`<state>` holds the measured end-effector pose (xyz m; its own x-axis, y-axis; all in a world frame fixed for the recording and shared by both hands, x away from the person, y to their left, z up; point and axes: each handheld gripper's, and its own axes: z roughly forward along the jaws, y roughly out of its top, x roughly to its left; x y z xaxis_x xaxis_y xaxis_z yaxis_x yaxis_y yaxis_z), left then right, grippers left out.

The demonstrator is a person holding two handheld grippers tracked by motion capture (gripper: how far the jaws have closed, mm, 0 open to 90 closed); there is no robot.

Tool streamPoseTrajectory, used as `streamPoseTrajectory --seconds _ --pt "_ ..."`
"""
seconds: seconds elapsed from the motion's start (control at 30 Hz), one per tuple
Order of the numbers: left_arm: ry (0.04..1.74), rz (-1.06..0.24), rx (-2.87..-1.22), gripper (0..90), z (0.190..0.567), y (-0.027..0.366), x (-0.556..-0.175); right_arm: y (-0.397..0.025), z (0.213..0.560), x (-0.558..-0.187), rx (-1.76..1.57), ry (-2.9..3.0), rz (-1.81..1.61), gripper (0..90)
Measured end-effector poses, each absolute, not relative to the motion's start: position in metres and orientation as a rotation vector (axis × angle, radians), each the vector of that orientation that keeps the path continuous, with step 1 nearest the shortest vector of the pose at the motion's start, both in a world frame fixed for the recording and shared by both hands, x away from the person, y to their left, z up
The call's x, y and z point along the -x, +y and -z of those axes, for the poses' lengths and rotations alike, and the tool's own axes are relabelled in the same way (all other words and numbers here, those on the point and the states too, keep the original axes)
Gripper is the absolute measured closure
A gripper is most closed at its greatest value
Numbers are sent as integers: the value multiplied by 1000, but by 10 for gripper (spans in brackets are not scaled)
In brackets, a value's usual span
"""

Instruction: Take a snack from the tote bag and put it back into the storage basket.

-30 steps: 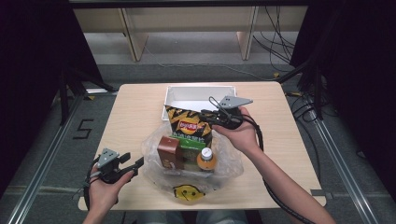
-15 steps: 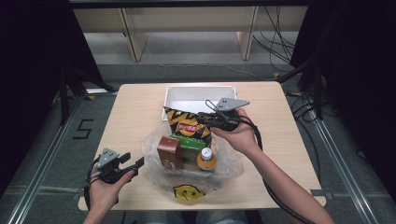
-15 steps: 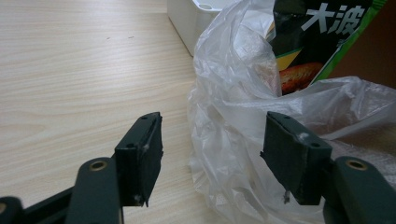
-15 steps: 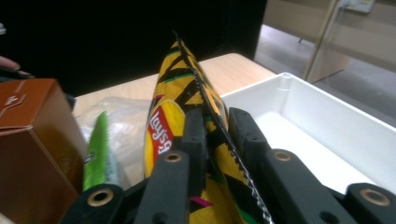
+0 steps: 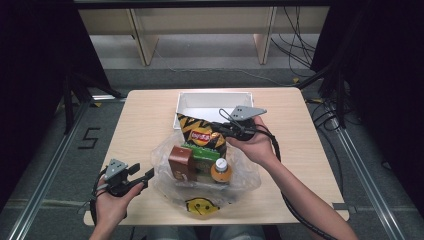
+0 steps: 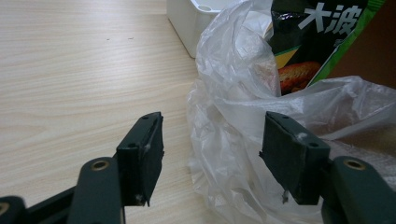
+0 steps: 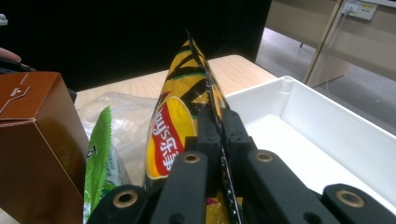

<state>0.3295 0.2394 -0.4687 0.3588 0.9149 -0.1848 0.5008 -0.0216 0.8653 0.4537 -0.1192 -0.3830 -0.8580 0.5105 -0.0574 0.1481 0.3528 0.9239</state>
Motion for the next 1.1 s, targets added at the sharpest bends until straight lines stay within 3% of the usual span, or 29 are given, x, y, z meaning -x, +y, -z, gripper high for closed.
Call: streamPoseTrajectory --seconds 1.1 --pt "1284 -535 -1651 388 469 240 -329 -116 364 -445 -625 2221 -1604 900"
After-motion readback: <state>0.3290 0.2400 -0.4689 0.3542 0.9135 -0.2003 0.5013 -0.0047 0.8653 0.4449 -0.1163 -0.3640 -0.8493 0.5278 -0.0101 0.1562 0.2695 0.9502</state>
